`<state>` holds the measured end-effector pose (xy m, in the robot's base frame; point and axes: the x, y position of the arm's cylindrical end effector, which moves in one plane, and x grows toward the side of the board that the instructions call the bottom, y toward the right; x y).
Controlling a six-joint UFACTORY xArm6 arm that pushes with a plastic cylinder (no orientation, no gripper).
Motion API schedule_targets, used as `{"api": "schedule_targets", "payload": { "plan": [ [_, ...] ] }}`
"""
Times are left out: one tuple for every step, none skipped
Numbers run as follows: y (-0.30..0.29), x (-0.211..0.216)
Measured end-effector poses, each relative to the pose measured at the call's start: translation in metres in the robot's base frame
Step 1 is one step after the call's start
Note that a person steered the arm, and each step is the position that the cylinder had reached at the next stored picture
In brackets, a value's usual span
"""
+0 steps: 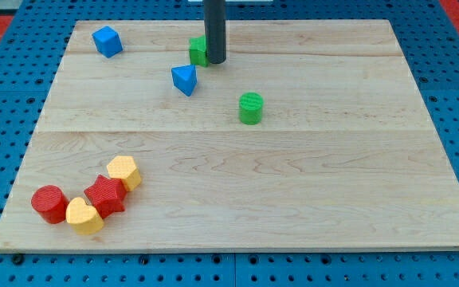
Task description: Place the green star to the diagonal to the blue triangle
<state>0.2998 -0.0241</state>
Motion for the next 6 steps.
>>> {"api": "schedule_targets", "payload": {
  "plan": [
    [0.007, 0.032],
    [-0.02, 0.022],
    [-0.062, 0.008],
    [-0.036, -0.01],
    [-0.004, -0.017],
    [-0.004, -0.019]
  ]
}}
